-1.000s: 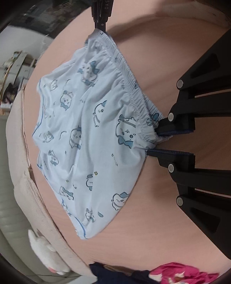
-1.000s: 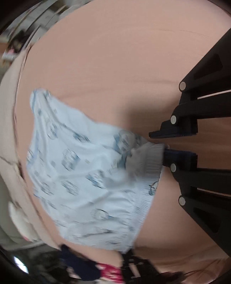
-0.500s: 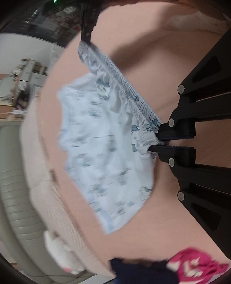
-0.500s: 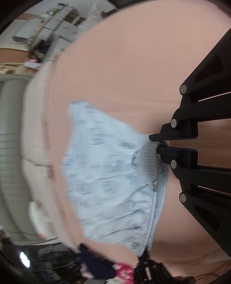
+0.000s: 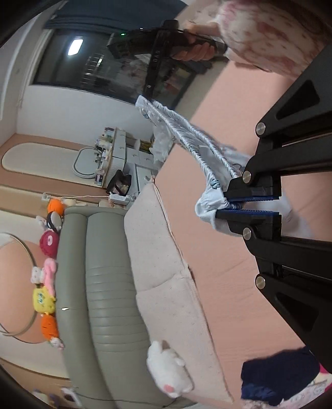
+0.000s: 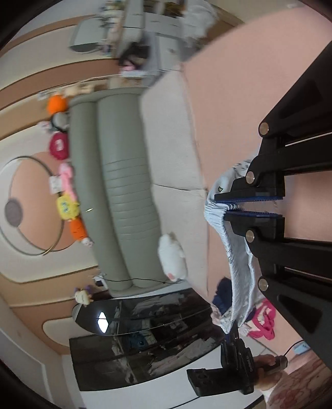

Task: Fold clothes
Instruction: 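Lift the pants by the waistband with both grippers, then lower the pants flat onto the sheet with both grippers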

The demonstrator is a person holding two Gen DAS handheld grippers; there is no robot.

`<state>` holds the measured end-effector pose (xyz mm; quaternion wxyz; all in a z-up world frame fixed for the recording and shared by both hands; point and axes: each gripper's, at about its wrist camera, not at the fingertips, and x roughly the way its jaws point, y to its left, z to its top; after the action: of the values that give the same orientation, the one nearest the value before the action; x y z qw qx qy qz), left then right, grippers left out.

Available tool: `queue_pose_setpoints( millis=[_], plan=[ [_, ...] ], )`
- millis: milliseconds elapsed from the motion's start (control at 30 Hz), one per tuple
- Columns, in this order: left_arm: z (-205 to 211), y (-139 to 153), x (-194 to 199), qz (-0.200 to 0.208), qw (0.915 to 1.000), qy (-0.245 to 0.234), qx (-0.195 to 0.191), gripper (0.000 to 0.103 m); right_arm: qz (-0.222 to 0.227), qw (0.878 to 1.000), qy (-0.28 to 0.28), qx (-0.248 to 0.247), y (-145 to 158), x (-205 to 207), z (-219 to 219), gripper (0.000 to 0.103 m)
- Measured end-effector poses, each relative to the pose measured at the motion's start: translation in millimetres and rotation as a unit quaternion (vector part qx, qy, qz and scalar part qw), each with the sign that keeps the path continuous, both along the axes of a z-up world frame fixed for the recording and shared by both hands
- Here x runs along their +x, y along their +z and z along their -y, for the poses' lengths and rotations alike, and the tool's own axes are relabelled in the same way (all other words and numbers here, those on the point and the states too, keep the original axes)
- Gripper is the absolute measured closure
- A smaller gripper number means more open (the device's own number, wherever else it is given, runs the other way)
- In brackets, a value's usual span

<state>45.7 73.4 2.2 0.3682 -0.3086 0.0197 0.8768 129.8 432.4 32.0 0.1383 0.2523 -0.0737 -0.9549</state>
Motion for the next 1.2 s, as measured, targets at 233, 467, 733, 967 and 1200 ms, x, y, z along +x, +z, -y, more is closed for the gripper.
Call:
queue_pose_setpoints(
  millis=[233, 467, 733, 967, 1200],
  plan=[
    [-4, -40, -87, 0.049, 0.9973, 0.054, -0.007, 0.099, 0.143, 0.988, -0.044, -0.023, -76, -115, -14, 0.101],
    [7, 118, -38, -0.165, 0.9852, 0.046, 0.003, 0.099, -0.106, 0.993, -0.044, 0.002, 91, -85, -3, 0.101],
    [14, 8, -11, -0.104, 0.9919, 0.025, -0.068, 0.097, -0.05, 0.998, -0.026, 0.022, 16, -57, 0, 0.1],
    [-9, -256, -13, 0.097, 0.9755, -0.001, -0.198, 0.097, 0.182, 0.981, -0.021, 0.068, -259, -77, 12, 0.1],
    [2, -298, 15, 0.131, 0.967, -0.01, -0.218, 0.098, 0.251, 0.963, -0.001, 0.104, -336, -51, 37, 0.1]
  ],
)
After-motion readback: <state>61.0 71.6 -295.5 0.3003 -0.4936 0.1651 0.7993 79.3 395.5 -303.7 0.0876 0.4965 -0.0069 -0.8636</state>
